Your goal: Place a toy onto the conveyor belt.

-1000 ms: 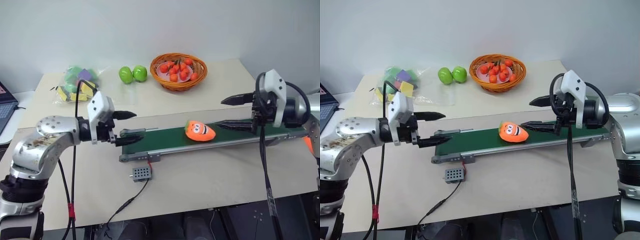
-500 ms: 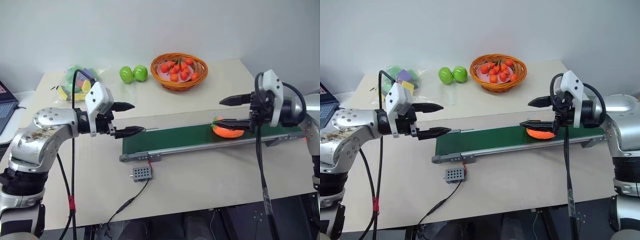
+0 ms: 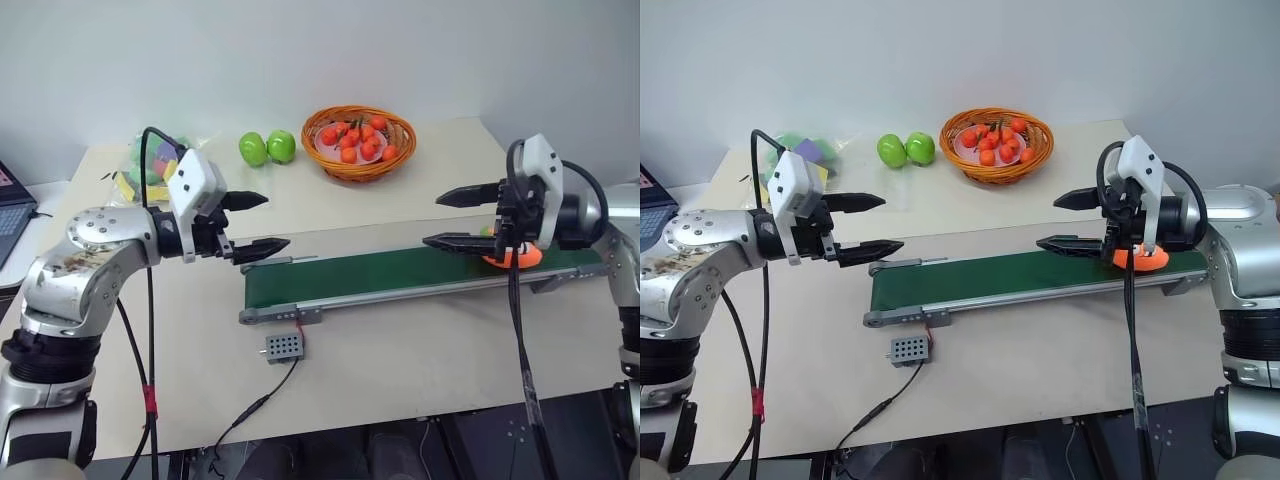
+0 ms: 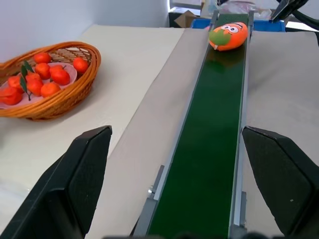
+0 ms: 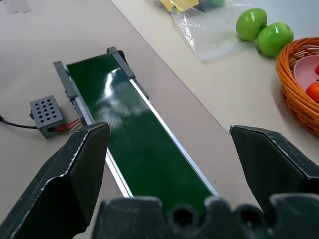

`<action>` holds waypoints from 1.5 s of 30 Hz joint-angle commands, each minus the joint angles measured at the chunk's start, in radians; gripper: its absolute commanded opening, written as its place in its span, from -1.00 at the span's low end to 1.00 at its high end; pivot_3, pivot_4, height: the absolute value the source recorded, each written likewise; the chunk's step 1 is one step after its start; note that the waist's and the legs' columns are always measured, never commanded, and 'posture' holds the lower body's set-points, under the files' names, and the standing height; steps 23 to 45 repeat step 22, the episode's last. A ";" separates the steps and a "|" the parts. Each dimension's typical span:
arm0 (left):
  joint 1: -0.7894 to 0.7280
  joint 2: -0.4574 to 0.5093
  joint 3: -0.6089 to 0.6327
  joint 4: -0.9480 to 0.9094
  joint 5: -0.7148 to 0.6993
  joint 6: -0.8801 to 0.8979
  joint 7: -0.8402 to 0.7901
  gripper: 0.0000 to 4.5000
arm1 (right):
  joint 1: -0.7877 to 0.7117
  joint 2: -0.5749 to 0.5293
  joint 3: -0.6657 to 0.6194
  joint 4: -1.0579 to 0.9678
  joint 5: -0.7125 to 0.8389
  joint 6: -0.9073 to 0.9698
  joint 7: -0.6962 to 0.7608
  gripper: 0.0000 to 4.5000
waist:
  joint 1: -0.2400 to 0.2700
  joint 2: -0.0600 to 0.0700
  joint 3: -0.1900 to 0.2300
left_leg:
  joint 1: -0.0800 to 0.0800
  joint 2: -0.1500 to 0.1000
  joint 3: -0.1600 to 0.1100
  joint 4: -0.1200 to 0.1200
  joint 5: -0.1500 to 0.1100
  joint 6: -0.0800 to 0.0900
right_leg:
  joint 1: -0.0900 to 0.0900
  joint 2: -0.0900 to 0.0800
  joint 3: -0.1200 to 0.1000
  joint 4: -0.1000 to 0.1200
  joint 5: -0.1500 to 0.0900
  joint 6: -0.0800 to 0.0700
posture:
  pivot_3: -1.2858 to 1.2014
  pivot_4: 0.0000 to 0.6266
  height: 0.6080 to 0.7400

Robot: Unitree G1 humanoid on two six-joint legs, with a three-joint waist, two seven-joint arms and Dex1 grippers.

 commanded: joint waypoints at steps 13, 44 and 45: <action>-0.054 0.010 0.047 0.001 0.006 -0.008 0.008 0.97 | -0.055 0.006 -0.006 -0.004 0.000 -0.018 0.000 1.00 | -0.001 0.000 0.000 | 0.000 0.000 0.000 0.000 0.000 0.000 | 0.000 0.000 0.000 0.000 0.000 0.000 | 0.03 -0.52 1.00; -0.059 0.008 0.037 0.011 0.013 -0.021 -0.013 0.97 | -0.050 0.015 -0.002 -0.012 0.002 -0.013 -0.003 1.00 | 0.000 0.000 0.000 | 0.000 0.000 0.000 0.000 0.000 0.000 | 0.000 0.000 0.000 0.000 0.000 0.000 | 0.03 -0.52 1.00; -0.059 0.008 0.037 0.011 0.013 -0.021 -0.013 0.97 | -0.050 0.015 -0.002 -0.012 0.002 -0.013 -0.003 1.00 | 0.000 0.000 0.000 | 0.000 0.000 0.000 0.000 0.000 0.000 | 0.000 0.000 0.000 0.000 0.000 0.000 | 0.03 -0.52 1.00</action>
